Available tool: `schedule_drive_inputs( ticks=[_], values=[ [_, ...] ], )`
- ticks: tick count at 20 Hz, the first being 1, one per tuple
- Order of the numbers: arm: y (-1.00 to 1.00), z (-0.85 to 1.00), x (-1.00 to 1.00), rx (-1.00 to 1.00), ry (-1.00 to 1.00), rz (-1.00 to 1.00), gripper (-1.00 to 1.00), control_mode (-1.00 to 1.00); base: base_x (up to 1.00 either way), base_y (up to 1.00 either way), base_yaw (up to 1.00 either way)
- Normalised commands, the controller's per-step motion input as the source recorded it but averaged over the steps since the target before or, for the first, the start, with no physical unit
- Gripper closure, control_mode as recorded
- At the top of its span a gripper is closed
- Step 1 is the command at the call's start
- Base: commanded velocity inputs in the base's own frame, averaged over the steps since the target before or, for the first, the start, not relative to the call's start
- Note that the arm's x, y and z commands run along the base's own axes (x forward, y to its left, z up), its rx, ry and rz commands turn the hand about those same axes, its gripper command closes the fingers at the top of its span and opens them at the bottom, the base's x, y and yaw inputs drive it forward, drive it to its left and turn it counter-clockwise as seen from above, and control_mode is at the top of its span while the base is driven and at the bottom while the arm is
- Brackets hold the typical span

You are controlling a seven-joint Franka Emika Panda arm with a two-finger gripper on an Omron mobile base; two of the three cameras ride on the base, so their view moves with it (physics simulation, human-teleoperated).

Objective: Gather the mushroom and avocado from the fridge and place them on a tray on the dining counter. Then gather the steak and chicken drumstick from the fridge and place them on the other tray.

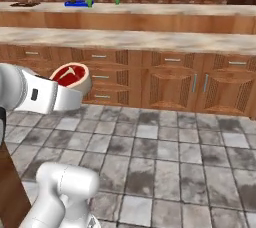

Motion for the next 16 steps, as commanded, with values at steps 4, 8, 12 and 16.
schedule_drive_inputs(
  ticks=[4,8,12,16],
  values=[
    [0.0,0.0,0.0,0.0,0.0,0.0,1.0,1.0,0.85,-0.13,0.53],
    [0.0,0.0,0.0,0.0,0.0,0.0,1.0,1.0,0.91,-0.14,0.52],
    [0.0,0.0,0.0,0.0,0.0,0.0,1.0,1.0,0.99,-0.15,0.5],
    [0.0,0.0,0.0,0.0,0.0,0.0,1.0,1.0,0.99,-0.18,0.49]
  ],
)
